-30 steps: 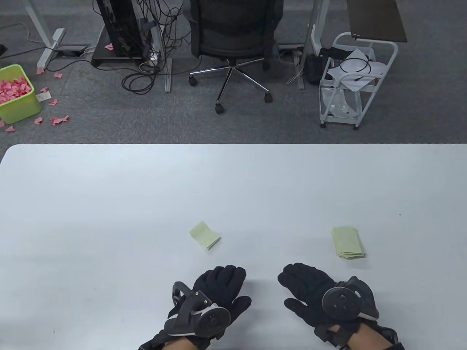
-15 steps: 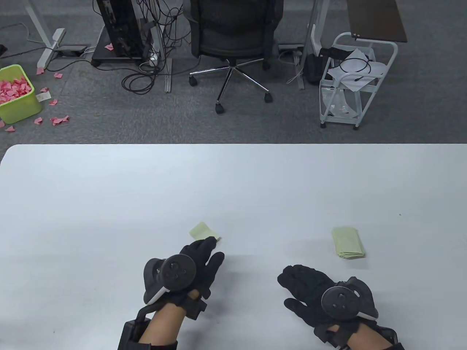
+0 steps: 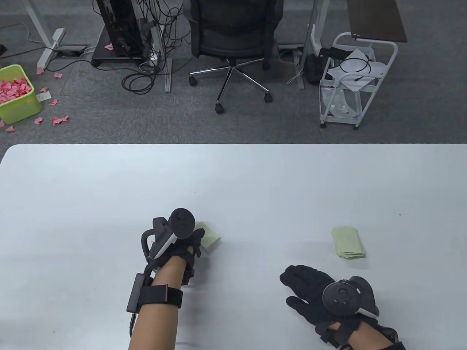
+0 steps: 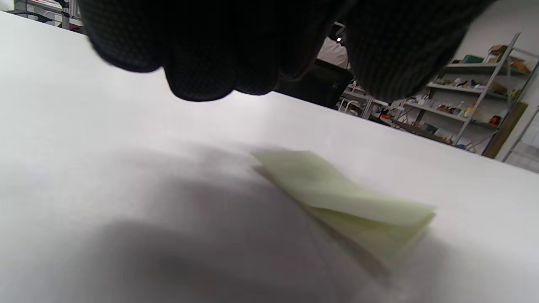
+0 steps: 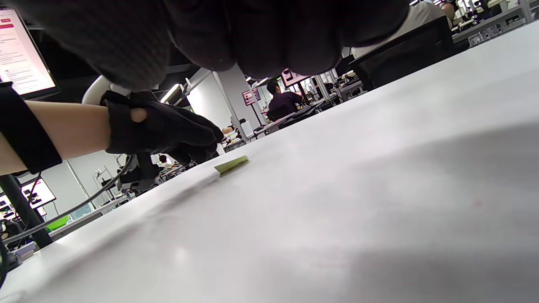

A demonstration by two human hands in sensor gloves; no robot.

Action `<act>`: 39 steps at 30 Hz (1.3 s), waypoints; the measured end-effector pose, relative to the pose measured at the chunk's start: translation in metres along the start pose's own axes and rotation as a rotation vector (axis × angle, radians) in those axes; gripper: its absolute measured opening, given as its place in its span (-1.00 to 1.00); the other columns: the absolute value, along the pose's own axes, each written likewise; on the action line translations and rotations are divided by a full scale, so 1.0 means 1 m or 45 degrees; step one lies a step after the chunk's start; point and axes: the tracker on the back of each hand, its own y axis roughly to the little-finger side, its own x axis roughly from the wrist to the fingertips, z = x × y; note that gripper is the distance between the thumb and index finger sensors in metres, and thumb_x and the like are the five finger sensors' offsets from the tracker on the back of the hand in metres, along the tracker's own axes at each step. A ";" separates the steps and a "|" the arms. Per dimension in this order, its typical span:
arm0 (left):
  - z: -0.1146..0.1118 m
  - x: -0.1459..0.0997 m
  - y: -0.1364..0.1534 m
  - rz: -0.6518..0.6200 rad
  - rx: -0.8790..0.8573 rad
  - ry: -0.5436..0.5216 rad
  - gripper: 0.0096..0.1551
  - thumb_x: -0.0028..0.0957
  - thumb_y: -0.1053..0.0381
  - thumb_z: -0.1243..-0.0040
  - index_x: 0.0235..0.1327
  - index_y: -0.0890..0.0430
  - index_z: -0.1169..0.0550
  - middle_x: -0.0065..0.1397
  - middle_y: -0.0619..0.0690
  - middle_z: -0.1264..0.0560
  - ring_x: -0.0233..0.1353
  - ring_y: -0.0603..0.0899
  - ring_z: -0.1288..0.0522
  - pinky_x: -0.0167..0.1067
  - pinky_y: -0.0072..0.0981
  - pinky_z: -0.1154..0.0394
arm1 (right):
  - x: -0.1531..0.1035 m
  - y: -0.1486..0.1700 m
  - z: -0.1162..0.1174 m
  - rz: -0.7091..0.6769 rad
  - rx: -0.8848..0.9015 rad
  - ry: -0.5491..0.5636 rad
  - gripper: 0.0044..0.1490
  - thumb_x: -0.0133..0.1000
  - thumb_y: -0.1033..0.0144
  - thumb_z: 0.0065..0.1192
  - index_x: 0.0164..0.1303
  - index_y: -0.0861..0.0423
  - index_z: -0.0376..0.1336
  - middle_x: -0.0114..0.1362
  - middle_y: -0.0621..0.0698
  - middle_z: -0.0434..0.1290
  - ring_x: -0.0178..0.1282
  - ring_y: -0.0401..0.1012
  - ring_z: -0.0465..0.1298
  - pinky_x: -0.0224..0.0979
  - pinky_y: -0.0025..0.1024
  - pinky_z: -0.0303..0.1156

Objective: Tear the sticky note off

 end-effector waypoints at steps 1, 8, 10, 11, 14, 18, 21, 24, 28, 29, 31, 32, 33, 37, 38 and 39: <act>-0.004 0.005 0.000 0.020 0.014 0.029 -0.20 0.13 -0.14 -0.41 0.52 0.27 -0.49 0.47 0.27 -0.48 0.30 0.45 -0.52 0.18 0.27 -0.47 | 0.000 0.001 0.000 0.006 0.004 -0.004 -0.24 0.02 -0.10 0.33 0.39 -0.07 0.18 0.53 0.00 0.25 0.52 0.05 0.32 0.51 0.03 0.24; -0.020 0.025 -0.008 0.100 0.159 0.109 -0.15 0.04 -0.16 -0.49 0.48 0.27 -0.52 0.43 0.24 -0.51 0.27 0.43 -0.51 0.20 0.28 -0.45 | 0.000 0.006 0.001 0.029 0.026 -0.016 -0.24 0.02 -0.10 0.33 0.40 -0.07 0.17 0.53 0.00 0.25 0.52 0.05 0.32 0.51 0.03 0.23; -0.022 0.027 -0.014 0.091 0.258 0.119 -0.16 -0.01 -0.14 -0.55 0.45 0.26 -0.55 0.40 0.22 -0.53 0.25 0.40 -0.54 0.18 0.26 -0.47 | 0.001 0.006 0.003 0.031 0.030 -0.026 -0.24 0.02 -0.10 0.33 0.40 -0.07 0.17 0.53 0.00 0.25 0.53 0.05 0.31 0.51 0.03 0.23; -0.021 0.027 -0.017 0.088 0.315 0.121 -0.18 -0.01 -0.15 -0.53 0.44 0.24 -0.56 0.40 0.20 -0.53 0.24 0.37 -0.56 0.19 0.25 -0.48 | 0.001 0.007 0.004 0.033 0.029 -0.033 -0.24 0.02 -0.10 0.33 0.40 -0.07 0.17 0.53 0.00 0.25 0.53 0.05 0.31 0.51 0.03 0.24; -0.022 0.027 -0.021 0.083 0.294 0.098 -0.26 -0.04 -0.09 -0.56 0.36 0.22 -0.62 0.32 0.16 -0.59 0.18 0.31 -0.61 0.16 0.23 -0.51 | 0.002 0.007 0.006 0.035 0.026 -0.049 -0.24 0.02 -0.10 0.33 0.40 -0.07 0.17 0.53 0.00 0.25 0.53 0.05 0.32 0.51 0.03 0.24; -0.023 0.027 -0.017 0.102 0.245 0.101 -0.29 -0.06 -0.08 -0.56 0.31 0.22 -0.64 0.22 0.10 -0.63 0.12 0.25 -0.63 0.15 0.22 -0.52 | 0.002 0.007 0.007 0.034 0.025 -0.054 -0.24 0.02 -0.09 0.33 0.40 -0.07 0.17 0.53 0.00 0.25 0.53 0.05 0.31 0.51 0.03 0.24; -0.022 0.025 -0.012 0.124 0.191 0.091 -0.28 -0.07 -0.08 -0.58 0.31 0.22 -0.63 0.17 0.05 -0.64 0.09 0.22 -0.63 0.14 0.21 -0.52 | 0.001 0.008 0.006 0.040 0.037 -0.048 -0.24 0.02 -0.09 0.33 0.40 -0.07 0.17 0.53 -0.01 0.25 0.52 0.04 0.32 0.51 0.03 0.24; -0.023 0.020 -0.009 0.129 0.141 0.080 -0.33 -0.06 -0.06 -0.58 0.27 0.20 -0.65 0.13 0.00 -0.64 0.08 0.20 -0.63 0.13 0.21 -0.52 | 0.002 0.009 0.006 0.042 0.045 -0.051 -0.24 0.02 -0.09 0.33 0.40 -0.07 0.17 0.53 0.00 0.25 0.52 0.04 0.32 0.51 0.03 0.24; -0.025 0.008 -0.006 0.108 0.060 0.093 -0.45 0.04 -0.01 -0.49 0.25 0.18 -0.66 0.12 0.00 -0.63 0.06 0.22 -0.62 0.13 0.23 -0.51 | 0.002 0.007 0.008 0.031 0.049 -0.060 -0.24 0.02 -0.10 0.33 0.40 -0.07 0.17 0.53 -0.01 0.25 0.53 0.05 0.32 0.51 0.03 0.24; -0.025 0.005 -0.006 0.094 0.038 0.098 -0.48 0.07 -0.01 -0.45 0.24 0.17 -0.68 0.13 0.00 -0.64 0.06 0.22 -0.62 0.13 0.23 -0.51 | 0.002 0.007 0.008 0.030 0.049 -0.061 -0.24 0.03 -0.10 0.33 0.40 -0.08 0.17 0.53 -0.01 0.25 0.52 0.04 0.32 0.51 0.03 0.24; -0.025 -0.004 -0.007 0.055 -0.037 0.089 -0.53 0.12 0.00 -0.39 0.22 0.15 -0.70 0.13 0.01 -0.65 0.06 0.24 -0.63 0.12 0.24 -0.52 | 0.002 0.007 0.008 0.025 0.048 -0.062 -0.24 0.02 -0.10 0.32 0.40 -0.07 0.17 0.53 -0.01 0.25 0.52 0.04 0.32 0.51 0.02 0.24; -0.025 -0.010 -0.009 0.040 -0.087 0.076 -0.55 0.16 -0.01 -0.33 0.22 0.16 -0.70 0.13 0.02 -0.66 0.06 0.24 -0.64 0.11 0.24 -0.52 | 0.002 0.006 0.008 0.022 0.050 -0.062 -0.24 0.03 -0.10 0.32 0.40 -0.08 0.17 0.53 -0.01 0.25 0.52 0.04 0.32 0.51 0.02 0.24; -0.024 -0.013 -0.010 0.024 -0.124 0.070 -0.54 0.17 -0.01 -0.30 0.23 0.17 -0.70 0.13 0.03 -0.66 0.05 0.25 -0.65 0.10 0.23 -0.53 | 0.002 0.007 0.009 0.021 0.052 -0.062 -0.24 0.03 -0.10 0.32 0.40 -0.07 0.17 0.53 -0.01 0.25 0.52 0.04 0.32 0.51 0.02 0.24; -0.020 -0.038 -0.025 -0.075 -0.271 0.025 -0.54 0.19 0.00 -0.28 0.25 0.17 -0.69 0.13 0.04 -0.66 0.05 0.25 -0.64 0.09 0.23 -0.53 | 0.003 0.008 0.011 0.030 0.072 -0.069 -0.24 0.03 -0.10 0.32 0.39 -0.07 0.18 0.52 -0.01 0.26 0.51 0.04 0.34 0.50 0.02 0.26; -0.019 -0.043 -0.029 -0.099 -0.289 0.020 -0.53 0.19 -0.01 -0.28 0.25 0.17 -0.69 0.13 0.04 -0.66 0.05 0.25 -0.64 0.10 0.22 -0.53 | 0.003 0.008 0.012 0.034 0.078 -0.073 -0.25 0.03 -0.11 0.32 0.39 -0.07 0.18 0.52 -0.01 0.26 0.51 0.03 0.34 0.50 0.01 0.26; -0.017 -0.049 -0.034 -0.132 -0.321 0.010 -0.53 0.20 -0.02 -0.27 0.26 0.17 -0.69 0.14 0.03 -0.66 0.06 0.24 -0.64 0.10 0.22 -0.53 | 0.004 0.009 0.013 0.039 0.088 -0.077 -0.24 0.03 -0.11 0.32 0.39 -0.07 0.18 0.52 -0.01 0.27 0.51 0.03 0.34 0.50 0.01 0.26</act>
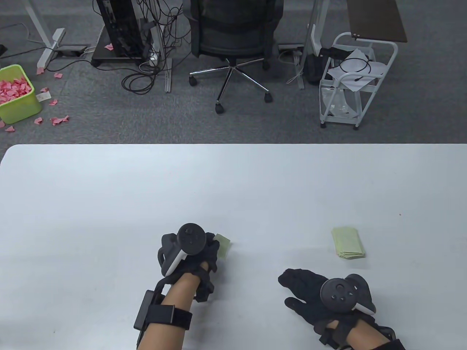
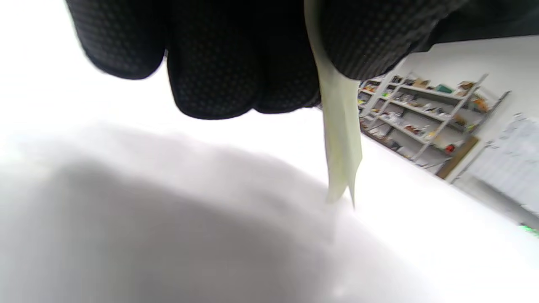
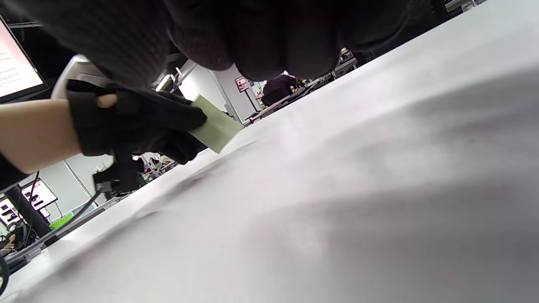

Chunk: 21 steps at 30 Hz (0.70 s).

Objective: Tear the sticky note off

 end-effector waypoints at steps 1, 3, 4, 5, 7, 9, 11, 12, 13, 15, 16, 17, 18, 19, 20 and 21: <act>0.000 -0.007 -0.007 -0.028 -0.038 -0.030 -0.53 0.20 -0.03 -0.27 0.25 0.16 -0.69 0.13 0.03 -0.66 0.05 0.24 -0.64 0.10 0.22 -0.53 | 0.001 0.001 0.001 0.011 0.014 -0.002 -0.25 0.03 -0.11 0.32 0.39 -0.07 0.18 0.52 -0.01 0.26 0.51 0.03 0.34 0.50 0.01 0.26; 0.000 -0.017 -0.017 -0.075 -0.099 -0.041 -0.53 0.20 -0.05 -0.28 0.23 0.16 -0.70 0.07 -0.01 -0.68 0.01 0.21 -0.66 0.09 0.19 -0.54 | 0.001 0.003 0.001 0.026 0.036 0.003 -0.25 0.03 -0.11 0.32 0.39 -0.07 0.18 0.52 -0.01 0.27 0.51 0.03 0.34 0.49 0.01 0.27; -0.002 -0.024 -0.024 -0.100 -0.146 -0.036 -0.53 0.20 -0.05 -0.29 0.23 0.17 -0.71 0.06 -0.01 -0.68 0.00 0.21 -0.66 0.08 0.20 -0.54 | 0.001 0.004 0.000 0.033 0.048 0.009 -0.24 0.03 -0.11 0.32 0.39 -0.07 0.18 0.52 -0.01 0.27 0.50 0.03 0.35 0.49 0.01 0.27; -0.003 -0.028 -0.029 -0.114 -0.168 -0.033 -0.52 0.21 -0.05 -0.29 0.23 0.18 -0.70 0.06 -0.01 -0.68 0.00 0.21 -0.66 0.08 0.19 -0.54 | 0.001 0.006 -0.001 0.042 0.066 0.017 -0.25 0.03 -0.11 0.31 0.39 -0.08 0.17 0.52 -0.01 0.27 0.50 0.03 0.35 0.49 0.00 0.27; -0.006 -0.039 -0.040 -0.178 -0.180 -0.018 -0.52 0.21 -0.06 -0.28 0.23 0.18 -0.70 0.04 -0.02 -0.68 -0.01 0.20 -0.66 0.08 0.19 -0.54 | 0.001 0.008 -0.003 0.064 0.108 0.031 -0.25 0.03 -0.11 0.31 0.39 -0.07 0.17 0.52 -0.01 0.27 0.50 0.03 0.35 0.49 0.00 0.27; -0.010 -0.050 -0.049 -0.228 -0.164 -0.024 -0.52 0.21 -0.06 -0.29 0.23 0.18 -0.70 0.03 -0.03 -0.69 -0.02 0.19 -0.66 0.08 0.18 -0.55 | 0.001 0.011 -0.004 0.089 0.155 0.047 -0.25 0.03 -0.12 0.30 0.39 -0.07 0.17 0.52 -0.01 0.27 0.50 0.03 0.36 0.49 0.00 0.28; -0.014 -0.060 -0.054 -0.257 -0.138 -0.068 -0.52 0.20 -0.06 -0.29 0.22 0.19 -0.71 0.01 -0.04 -0.69 -0.03 0.19 -0.67 0.07 0.18 -0.56 | 0.000 0.014 -0.003 0.112 0.189 0.044 -0.25 0.03 -0.12 0.30 0.40 -0.07 0.17 0.52 -0.01 0.27 0.50 0.03 0.36 0.49 0.00 0.28; -0.016 -0.065 -0.056 -0.283 -0.130 -0.070 -0.52 0.20 -0.06 -0.29 0.21 0.19 -0.71 0.01 -0.04 -0.69 -0.03 0.18 -0.67 0.07 0.17 -0.56 | 0.000 0.015 -0.002 0.126 0.202 0.034 -0.25 0.04 -0.12 0.29 0.40 -0.07 0.17 0.52 -0.01 0.27 0.49 0.03 0.36 0.48 0.00 0.28; -0.018 -0.068 -0.057 -0.303 -0.133 -0.058 -0.52 0.20 -0.06 -0.29 0.21 0.19 -0.71 0.01 -0.05 -0.69 -0.04 0.18 -0.67 0.07 0.17 -0.56 | 0.001 0.016 -0.003 0.130 0.205 0.034 -0.25 0.04 -0.12 0.28 0.40 -0.08 0.16 0.52 -0.01 0.26 0.50 0.03 0.35 0.49 -0.01 0.27; -0.022 -0.074 -0.058 -0.330 -0.146 -0.024 -0.52 0.20 -0.06 -0.30 0.21 0.19 -0.71 0.01 -0.05 -0.69 -0.03 0.18 -0.67 0.07 0.17 -0.56 | 0.001 0.016 -0.003 0.133 0.225 0.047 -0.25 0.05 -0.14 0.27 0.41 -0.08 0.15 0.52 -0.02 0.26 0.50 0.02 0.36 0.49 -0.02 0.28; -0.023 -0.077 -0.059 -0.353 -0.156 -0.017 -0.52 0.20 -0.06 -0.30 0.22 0.19 -0.71 0.01 -0.05 -0.69 -0.03 0.18 -0.67 0.07 0.18 -0.56 | 0.001 0.016 -0.003 0.136 0.246 0.060 -0.25 0.05 -0.14 0.27 0.41 -0.08 0.15 0.52 -0.02 0.26 0.49 0.02 0.36 0.49 -0.02 0.29; -0.023 -0.077 -0.060 -0.370 -0.162 -0.015 -0.52 0.20 -0.06 -0.30 0.22 0.19 -0.71 0.01 -0.05 -0.69 -0.03 0.18 -0.67 0.07 0.18 -0.56 | 0.001 0.016 -0.003 0.134 0.259 0.064 -0.24 0.05 -0.15 0.26 0.41 -0.08 0.15 0.52 -0.02 0.26 0.49 0.01 0.37 0.49 -0.02 0.29; -0.023 -0.077 -0.061 -0.406 -0.177 -0.004 -0.52 0.20 -0.07 -0.30 0.22 0.19 -0.71 0.01 -0.05 -0.69 -0.03 0.18 -0.67 0.07 0.17 -0.56 | 0.002 0.016 -0.003 0.135 0.285 0.070 -0.24 0.05 -0.15 0.25 0.41 -0.08 0.15 0.52 -0.02 0.27 0.49 0.02 0.37 0.48 -0.03 0.30; -0.023 -0.076 -0.062 -0.420 -0.198 0.000 -0.52 0.20 -0.07 -0.30 0.22 0.19 -0.71 0.01 -0.06 -0.69 -0.03 0.18 -0.67 0.07 0.17 -0.56 | 0.002 0.016 -0.003 0.138 0.324 0.074 -0.24 0.05 -0.16 0.25 0.41 -0.08 0.14 0.51 -0.02 0.27 0.48 0.01 0.38 0.48 -0.03 0.30; -0.024 -0.076 -0.063 -0.438 -0.216 0.005 -0.52 0.20 -0.07 -0.30 0.21 0.18 -0.71 0.00 -0.06 -0.69 -0.03 0.17 -0.67 0.07 0.17 -0.56 | 0.002 0.016 -0.003 0.141 0.366 0.078 -0.24 0.05 -0.17 0.24 0.41 -0.08 0.14 0.51 -0.02 0.28 0.47 0.01 0.38 0.47 -0.04 0.31; -0.026 -0.076 -0.064 -0.467 -0.238 0.024 -0.52 0.20 -0.07 -0.30 0.21 0.18 -0.71 0.00 -0.06 -0.69 -0.03 0.17 -0.67 0.07 0.17 -0.56 | 0.003 0.016 -0.002 0.149 0.416 0.083 -0.24 0.05 -0.17 0.24 0.41 -0.08 0.15 0.50 -0.02 0.28 0.46 0.00 0.39 0.47 -0.04 0.31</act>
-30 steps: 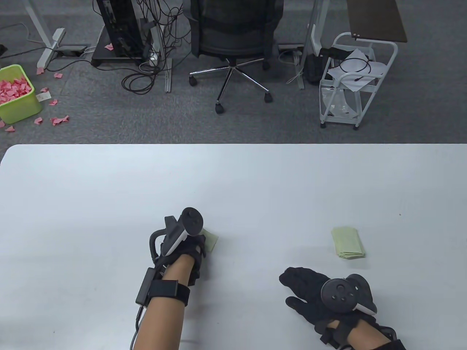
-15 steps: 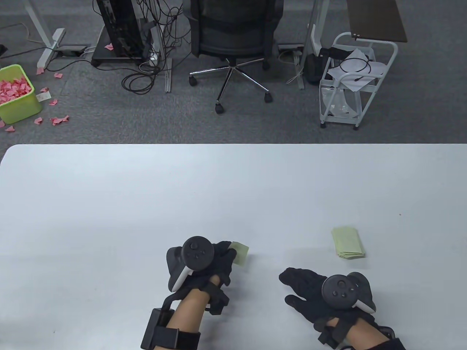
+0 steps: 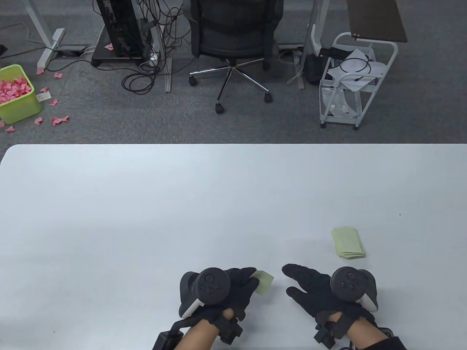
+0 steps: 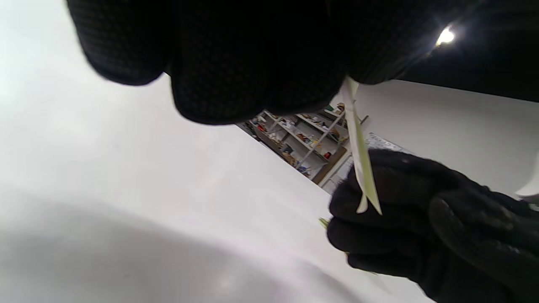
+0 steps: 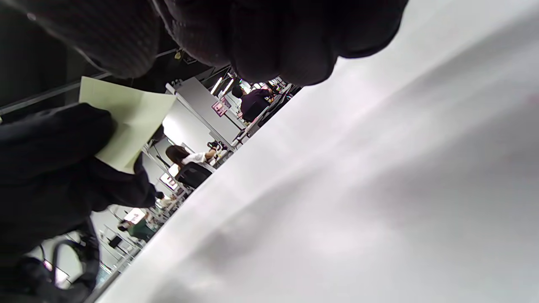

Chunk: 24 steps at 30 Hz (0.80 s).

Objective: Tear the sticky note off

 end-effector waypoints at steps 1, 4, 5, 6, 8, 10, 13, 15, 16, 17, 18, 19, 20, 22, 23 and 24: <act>-0.002 0.001 0.000 -0.019 -0.023 0.018 -0.52 0.20 -0.07 -0.31 0.21 0.18 -0.71 0.00 -0.07 -0.69 -0.03 0.17 -0.67 0.07 0.17 -0.56 | 0.001 0.001 0.001 0.017 0.067 0.001 -0.23 0.05 -0.18 0.24 0.41 -0.08 0.14 0.50 -0.02 0.29 0.46 0.01 0.40 0.47 -0.04 0.32; -0.008 0.003 -0.001 -0.037 -0.088 0.064 -0.52 0.20 -0.08 -0.31 0.21 0.17 -0.71 0.00 -0.07 -0.69 -0.03 0.16 -0.67 0.08 0.16 -0.56 | 0.004 0.004 0.007 0.091 0.270 -0.014 -0.24 0.06 -0.18 0.24 0.40 -0.07 0.16 0.46 -0.02 0.33 0.42 -0.01 0.43 0.45 -0.07 0.34; -0.010 0.004 -0.001 -0.041 -0.103 0.074 -0.52 0.20 -0.08 -0.31 0.21 0.17 -0.71 0.00 -0.08 -0.69 -0.03 0.16 -0.67 0.07 0.16 -0.56 | 0.005 0.006 0.009 0.114 0.324 -0.026 -0.25 0.06 -0.18 0.25 0.38 -0.06 0.17 0.45 -0.02 0.35 0.40 -0.01 0.45 0.43 -0.07 0.35; -0.012 0.004 -0.001 -0.033 -0.124 0.089 -0.52 0.20 -0.08 -0.31 0.21 0.17 -0.71 0.00 -0.08 -0.69 -0.03 0.16 -0.67 0.08 0.16 -0.56 | 0.006 0.007 0.012 0.143 0.404 -0.048 -0.27 0.06 -0.17 0.26 0.36 -0.05 0.19 0.41 -0.02 0.38 0.37 -0.02 0.47 0.42 -0.08 0.37; -0.016 0.004 -0.002 -0.043 -0.149 0.103 -0.52 0.20 -0.08 -0.31 0.21 0.17 -0.71 0.00 -0.08 -0.69 -0.03 0.16 -0.67 0.08 0.16 -0.56 | 0.007 0.008 0.017 0.184 0.487 -0.082 -0.30 0.06 -0.15 0.28 0.32 -0.03 0.23 0.34 -0.02 0.44 0.30 -0.04 0.52 0.37 -0.10 0.41; -0.017 0.005 -0.002 -0.044 -0.155 0.102 -0.52 0.20 -0.08 -0.31 0.21 0.17 -0.71 0.00 -0.08 -0.69 -0.03 0.16 -0.67 0.08 0.15 -0.56 | 0.007 0.007 0.018 0.195 0.510 -0.102 -0.35 0.05 -0.13 0.30 0.26 -0.03 0.28 0.27 -0.03 0.49 0.22 -0.07 0.57 0.32 -0.13 0.45; -0.019 0.005 -0.002 -0.049 -0.192 0.096 -0.52 0.20 -0.09 -0.31 0.22 0.17 -0.70 0.00 -0.08 -0.69 -0.03 0.16 -0.67 0.08 0.15 -0.56 | 0.007 0.006 0.017 0.205 0.526 -0.102 -0.51 0.05 -0.06 0.32 0.11 -0.06 0.38 0.09 -0.10 0.59 0.06 -0.16 0.65 0.22 -0.21 0.53; -0.019 0.004 0.000 -0.079 -0.249 0.102 -0.46 0.20 -0.13 -0.30 0.27 0.17 -0.68 0.04 -0.08 -0.68 0.00 0.16 -0.67 0.09 0.15 -0.56 | 0.007 0.006 0.016 0.212 0.579 -0.113 -0.52 0.05 -0.05 0.32 0.09 -0.06 0.39 0.06 -0.11 0.60 0.02 -0.18 0.66 0.20 -0.23 0.54; -0.018 0.004 0.001 -0.109 -0.297 0.103 -0.39 0.20 -0.18 -0.30 0.34 0.19 -0.63 0.10 -0.06 -0.66 0.04 0.17 -0.66 0.11 0.16 -0.55 | 0.007 0.007 0.015 0.205 0.642 -0.123 -0.52 0.05 -0.05 0.31 0.09 -0.06 0.38 0.06 -0.12 0.60 0.01 -0.20 0.66 0.20 -0.25 0.54; -0.018 0.004 0.004 -0.151 -0.384 0.091 -0.31 0.20 -0.22 -0.30 0.41 0.20 -0.58 0.16 -0.03 -0.64 0.08 0.19 -0.64 0.13 0.17 -0.54 | 0.007 0.008 0.015 0.200 0.713 -0.134 -0.52 0.06 -0.05 0.31 0.10 -0.07 0.38 0.06 -0.12 0.60 0.01 -0.20 0.67 0.20 -0.25 0.54; -0.018 0.003 0.006 -0.163 -0.448 0.075 -0.25 0.20 -0.24 -0.30 0.47 0.22 -0.53 0.23 0.00 -0.61 0.13 0.22 -0.62 0.16 0.19 -0.52 | 0.007 0.009 0.016 0.204 0.808 -0.149 -0.52 0.06 -0.06 0.30 0.10 -0.06 0.38 0.05 -0.12 0.60 0.01 -0.21 0.67 0.20 -0.25 0.54; -0.017 0.002 0.009 -0.188 -0.548 0.021 -0.20 0.19 -0.27 -0.31 0.52 0.22 -0.50 0.29 0.03 -0.58 0.19 0.24 -0.59 0.18 0.21 -0.50 | 0.007 0.009 0.017 0.201 0.908 -0.161 -0.53 0.07 -0.05 0.31 0.11 -0.06 0.37 0.05 -0.12 0.60 0.01 -0.20 0.66 0.20 -0.25 0.54; -0.017 0.001 0.010 -0.214 -0.611 -0.023 -0.15 0.18 -0.29 -0.32 0.56 0.21 -0.47 0.36 0.07 -0.54 0.25 0.28 -0.56 0.20 0.23 -0.49 | 0.007 0.010 0.017 0.195 0.951 -0.166 -0.52 0.07 -0.05 0.30 0.11 -0.06 0.37 0.05 -0.12 0.60 0.01 -0.20 0.66 0.20 -0.25 0.54; -0.017 0.001 0.013 -0.249 -0.760 -0.064 -0.06 0.16 -0.33 -0.33 0.64 0.20 -0.39 0.52 0.14 -0.44 0.38 0.35 -0.46 0.25 0.28 -0.44 | 0.007 0.010 0.019 0.189 1.024 -0.200 -0.52 0.07 -0.06 0.30 0.11 -0.06 0.37 0.04 -0.13 0.60 0.00 -0.21 0.67 0.20 -0.26 0.55; -0.017 0.002 0.014 -0.263 -0.861 -0.031 -0.01 0.16 -0.35 -0.33 0.69 0.19 -0.33 0.60 0.18 -0.37 0.43 0.40 -0.41 0.28 0.31 -0.41 | 0.007 0.009 0.021 0.193 1.077 -0.236 -0.52 0.08 -0.06 0.30 0.12 -0.07 0.37 0.04 -0.14 0.60 -0.01 -0.22 0.67 0.20 -0.26 0.55; -0.018 0.002 0.014 -0.265 -0.910 -0.006 0.02 0.16 -0.35 -0.33 0.71 0.18 -0.29 0.64 0.20 -0.33 0.47 0.42 -0.36 0.30 0.34 -0.37 | 0.007 0.009 0.022 0.196 1.091 -0.246 -0.52 0.08 -0.06 0.30 0.12 -0.07 0.37 0.03 -0.14 0.60 -0.01 -0.22 0.67 0.19 -0.26 0.55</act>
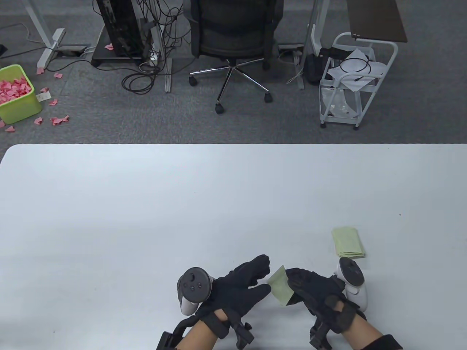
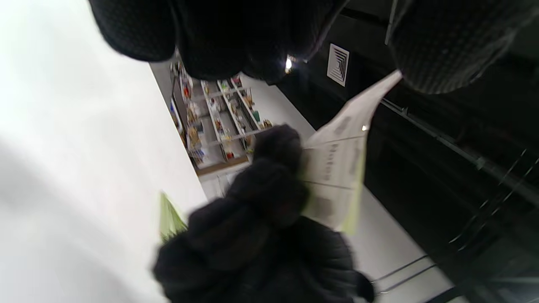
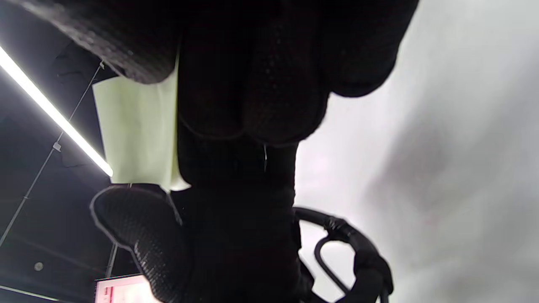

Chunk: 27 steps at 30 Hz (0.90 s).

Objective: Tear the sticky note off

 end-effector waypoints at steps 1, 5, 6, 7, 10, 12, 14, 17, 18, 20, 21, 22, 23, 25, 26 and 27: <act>-0.001 0.001 0.001 -0.007 -0.071 0.040 0.05 0.15 -0.36 -0.34 0.74 0.17 -0.26 0.67 0.20 -0.29 0.50 0.45 -0.31 0.32 0.36 -0.35 | 0.001 0.001 0.002 0.017 0.036 -0.033 -0.52 0.08 -0.07 0.30 0.11 -0.06 0.37 0.02 -0.15 0.61 -0.02 -0.22 0.67 0.19 -0.27 0.55; -0.006 0.005 0.000 -0.016 -0.191 0.167 0.17 0.12 -0.35 -0.38 0.80 0.15 -0.13 0.75 0.23 -0.17 0.57 0.51 -0.20 0.36 0.42 -0.27 | 0.003 0.006 0.010 0.071 0.140 -0.150 -0.52 0.09 -0.06 0.30 0.12 -0.05 0.36 0.00 -0.15 0.61 -0.03 -0.23 0.67 0.18 -0.27 0.55; -0.008 0.005 0.000 -0.013 -0.213 0.182 0.17 0.12 -0.34 -0.39 0.80 0.15 -0.12 0.75 0.23 -0.17 0.57 0.51 -0.20 0.36 0.42 -0.27 | 0.004 0.007 0.012 0.089 0.148 -0.168 -0.51 0.09 -0.06 0.30 0.12 -0.04 0.37 0.00 -0.16 0.61 -0.04 -0.23 0.68 0.18 -0.27 0.56; -0.009 0.006 0.000 -0.014 -0.226 0.188 0.17 0.11 -0.33 -0.41 0.80 0.15 -0.12 0.75 0.23 -0.18 0.57 0.51 -0.20 0.36 0.43 -0.27 | 0.004 0.007 0.012 0.094 0.148 -0.174 -0.52 0.09 -0.06 0.30 0.12 -0.04 0.37 -0.01 -0.16 0.61 -0.05 -0.23 0.68 0.18 -0.27 0.56; -0.011 0.007 0.000 -0.017 -0.263 0.191 0.15 0.11 -0.30 -0.42 0.78 0.15 -0.14 0.74 0.18 -0.23 0.57 0.49 -0.22 0.36 0.42 -0.27 | 0.005 0.009 0.016 0.118 0.177 -0.237 -0.52 0.10 -0.06 0.29 0.12 -0.04 0.36 -0.01 -0.17 0.61 -0.04 -0.24 0.68 0.18 -0.28 0.56; -0.011 0.007 0.000 -0.009 -0.295 0.194 0.15 0.11 -0.29 -0.43 0.78 0.16 -0.14 0.72 0.17 -0.25 0.56 0.48 -0.24 0.36 0.42 -0.27 | 0.005 0.010 0.018 0.139 0.191 -0.260 -0.51 0.10 -0.06 0.29 0.12 -0.03 0.37 -0.01 -0.16 0.61 -0.04 -0.23 0.68 0.18 -0.27 0.56; -0.012 0.007 0.000 -0.013 -0.301 0.200 0.13 0.11 -0.29 -0.43 0.77 0.15 -0.16 0.70 0.13 -0.30 0.56 0.46 -0.26 0.36 0.42 -0.27 | 0.005 0.011 0.019 0.149 0.180 -0.291 -0.51 0.10 -0.06 0.29 0.13 -0.03 0.36 -0.01 -0.17 0.61 -0.04 -0.24 0.68 0.18 -0.27 0.56; -0.012 0.007 -0.001 -0.015 -0.305 0.209 0.12 0.10 -0.29 -0.44 0.77 0.15 -0.18 0.69 0.10 -0.32 0.56 0.45 -0.27 0.36 0.42 -0.27 | 0.006 0.012 0.021 0.158 0.188 -0.303 -0.51 0.10 -0.06 0.29 0.13 -0.03 0.36 -0.01 -0.16 0.61 -0.04 -0.24 0.68 0.18 -0.27 0.56; -0.013 0.007 -0.001 -0.012 -0.313 0.208 0.12 0.10 -0.29 -0.44 0.76 0.16 -0.19 0.68 0.10 -0.32 0.55 0.44 -0.28 0.36 0.42 -0.27 | 0.006 0.013 0.022 0.171 0.183 -0.316 -0.51 0.11 -0.06 0.29 0.13 -0.03 0.36 0.00 -0.16 0.61 -0.04 -0.23 0.68 0.18 -0.27 0.56; -0.013 0.007 0.000 -0.007 -0.308 0.204 0.11 0.12 -0.30 -0.42 0.76 0.17 -0.19 0.67 0.10 -0.33 0.55 0.43 -0.29 0.36 0.41 -0.28 | 0.006 0.013 0.022 0.167 0.165 -0.321 -0.49 0.12 -0.08 0.26 0.17 -0.04 0.34 0.04 -0.15 0.60 0.00 -0.22 0.67 0.21 -0.26 0.54; -0.012 0.007 0.000 0.002 -0.318 0.171 0.10 0.13 -0.30 -0.42 0.75 0.18 -0.20 0.66 0.11 -0.33 0.54 0.42 -0.30 0.35 0.41 -0.29 | 0.004 0.013 0.021 0.162 0.150 -0.310 -0.44 0.12 -0.12 0.23 0.21 -0.03 0.31 0.08 -0.14 0.58 0.05 -0.20 0.65 0.24 -0.24 0.52; -0.010 0.005 0.001 0.015 -0.322 0.142 0.09 0.13 -0.29 -0.42 0.75 0.19 -0.21 0.65 0.12 -0.34 0.53 0.43 -0.31 0.35 0.41 -0.29 | 0.003 0.013 0.019 0.152 0.133 -0.291 -0.39 0.13 -0.16 0.21 0.26 -0.03 0.28 0.12 -0.12 0.56 0.09 -0.17 0.63 0.27 -0.22 0.50; -0.009 0.005 0.002 0.022 -0.316 0.114 0.08 0.14 -0.29 -0.41 0.74 0.20 -0.22 0.64 0.13 -0.35 0.52 0.42 -0.32 0.34 0.40 -0.30 | 0.002 0.012 0.017 0.137 0.112 -0.265 -0.37 0.13 -0.17 0.21 0.29 -0.03 0.26 0.16 -0.11 0.54 0.13 -0.15 0.61 0.30 -0.20 0.47; -0.004 0.002 0.005 0.051 -0.300 0.040 0.07 0.15 -0.29 -0.40 0.72 0.22 -0.24 0.62 0.14 -0.36 0.49 0.42 -0.35 0.32 0.37 -0.33 | -0.003 0.006 0.011 0.092 0.015 -0.156 -0.30 0.12 -0.17 0.22 0.35 -0.01 0.20 0.25 -0.05 0.48 0.22 -0.08 0.55 0.35 -0.13 0.41; -0.001 0.000 0.007 0.073 -0.295 0.007 0.07 0.15 -0.30 -0.39 0.72 0.23 -0.24 0.62 0.15 -0.37 0.47 0.41 -0.37 0.31 0.36 -0.34 | -0.006 0.002 0.007 0.041 -0.090 -0.065 -0.27 0.11 -0.16 0.25 0.38 -0.01 0.17 0.31 -0.02 0.44 0.27 -0.04 0.52 0.38 -0.09 0.37; 0.000 -0.001 0.009 0.088 -0.297 -0.011 0.07 0.15 -0.31 -0.39 0.71 0.24 -0.24 0.61 0.16 -0.37 0.46 0.41 -0.38 0.31 0.34 -0.35 | -0.008 -0.003 0.003 -0.030 -0.212 0.014 -0.25 0.10 -0.15 0.25 0.40 -0.01 0.14 0.34 -0.02 0.40 0.31 -0.02 0.49 0.41 -0.07 0.35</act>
